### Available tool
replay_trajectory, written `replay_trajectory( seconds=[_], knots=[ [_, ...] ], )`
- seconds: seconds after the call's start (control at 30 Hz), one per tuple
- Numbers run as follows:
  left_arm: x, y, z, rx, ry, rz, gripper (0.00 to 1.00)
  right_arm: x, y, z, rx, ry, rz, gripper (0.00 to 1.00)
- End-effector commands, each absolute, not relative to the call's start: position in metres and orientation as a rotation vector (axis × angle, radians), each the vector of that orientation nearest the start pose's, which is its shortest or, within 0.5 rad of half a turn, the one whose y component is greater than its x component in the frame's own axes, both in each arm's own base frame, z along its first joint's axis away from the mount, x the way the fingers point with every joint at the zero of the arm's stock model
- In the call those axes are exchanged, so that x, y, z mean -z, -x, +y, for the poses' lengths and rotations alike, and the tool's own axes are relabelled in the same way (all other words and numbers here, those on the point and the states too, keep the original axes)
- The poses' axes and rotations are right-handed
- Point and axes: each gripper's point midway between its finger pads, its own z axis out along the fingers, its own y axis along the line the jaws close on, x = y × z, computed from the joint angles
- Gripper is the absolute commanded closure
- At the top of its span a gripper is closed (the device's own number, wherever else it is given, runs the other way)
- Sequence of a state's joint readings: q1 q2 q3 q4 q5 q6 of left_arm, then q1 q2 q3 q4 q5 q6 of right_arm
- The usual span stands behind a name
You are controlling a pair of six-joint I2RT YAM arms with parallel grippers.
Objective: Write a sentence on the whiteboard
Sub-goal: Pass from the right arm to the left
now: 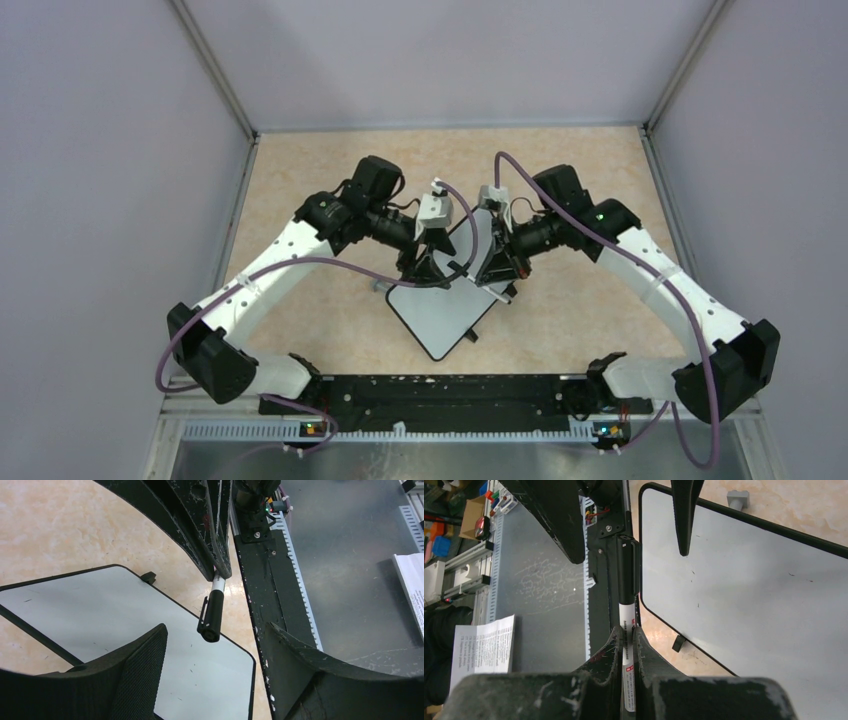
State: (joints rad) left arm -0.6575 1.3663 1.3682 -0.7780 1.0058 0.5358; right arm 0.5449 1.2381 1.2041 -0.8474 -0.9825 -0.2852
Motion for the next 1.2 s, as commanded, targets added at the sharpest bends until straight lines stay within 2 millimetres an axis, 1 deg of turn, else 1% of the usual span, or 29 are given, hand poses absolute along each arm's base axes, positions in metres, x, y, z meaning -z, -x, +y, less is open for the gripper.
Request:
replay_trajectory(
  seconds=[0.0, 0.07, 0.17, 0.43, 0.47, 0.57, 0.6, 0.63, 0.67, 0.7, 0.77, 0.83, 0.87, 0.9, 0.93, 1.0, 1.13, 1.17],
  knots=[
    [-0.295, -0.161, -0.309, 1.227, -1.637, 1.354, 0.25, -0.261, -0.146, 0.264, -1.354, 1.343, 1.832, 1.0],
    [-0.295, -0.16, -0.309, 1.232, -1.64, 1.353, 0.28, -0.262, -0.146, 0.265, -1.354, 1.342, 1.829, 1.0],
    [-0.297, -0.158, -0.31, 1.245, -1.634, 1.353, 0.34, -0.262, -0.145, 0.266, -1.358, 1.344, 1.829, 1.0],
    [-0.297, -0.155, -0.31, 1.261, -1.634, 1.351, 0.6, -0.265, -0.144, 0.269, -1.378, 1.349, 1.822, 1.0],
    [-0.297, -0.154, -0.31, 1.263, -1.631, 1.353, 0.66, -0.266, -0.144, 0.269, -1.381, 1.35, 1.82, 1.0],
    [-0.296, -0.153, -0.31, 1.274, -1.619, 1.368, 0.89, -0.269, -0.143, 0.271, -1.404, 1.343, 1.818, 1.0],
    [-0.296, -0.155, -0.31, 1.267, -1.606, 1.382, 0.94, -0.27, -0.144, 0.272, -1.408, 1.339, 1.817, 1.0],
    [-0.296, -0.158, -0.309, 1.256, -1.59, 1.404, 0.99, -0.272, -0.145, 0.272, -1.405, 1.332, 1.819, 0.94],
    [-0.295, -0.161, -0.307, 1.247, -1.574, 1.428, 1.0, -0.273, -0.147, 0.272, -1.405, 1.32, 1.823, 0.83],
    [-0.296, -0.166, -0.304, 1.24, -1.547, 1.444, 1.0, -0.277, -0.15, 0.272, -1.405, 1.3, 1.818, 0.7],
    [-0.301, -0.175, -0.296, 1.27, -1.473, 1.466, 1.0, -0.287, -0.16, 0.269, -1.41, 1.222, 1.816, 0.45],
    [-0.311, -0.182, -0.289, 1.331, -1.401, 1.462, 1.0, -0.303, -0.175, 0.263, -1.42, 1.123, 1.788, 0.25],
    [-0.317, -0.183, -0.286, 1.369, -1.371, 1.455, 1.0, -0.311, -0.182, 0.259, -1.429, 1.059, 1.785, 0.21],
    [-0.322, -0.186, -0.281, 1.397, -1.331, 1.462, 1.0, -0.319, -0.19, 0.256, -1.427, 1.002, 1.778, 0.18],
    [-0.328, -0.189, -0.278, 1.43, -1.279, 1.483, 1.0, -0.325, -0.197, 0.253, -1.416, 0.957, 1.777, 0.18],
    [-0.34, -0.197, -0.272, 1.453, -1.211, 1.486, 1.0, -0.331, -0.205, 0.254, -1.398, 0.908, 1.791, 0.17],
    [-0.359, -0.208, -0.267, 1.518, -1.072, 1.531, 1.0, -0.345, -0.205, 0.26, -1.491, 0.851, 1.76, 0.15],
    [-0.363, -0.21, -0.266, 1.527, -1.047, 1.533, 1.0, -0.345, -0.206, 0.26, -1.508, 0.834, 1.764, 0.09]
  ],
)
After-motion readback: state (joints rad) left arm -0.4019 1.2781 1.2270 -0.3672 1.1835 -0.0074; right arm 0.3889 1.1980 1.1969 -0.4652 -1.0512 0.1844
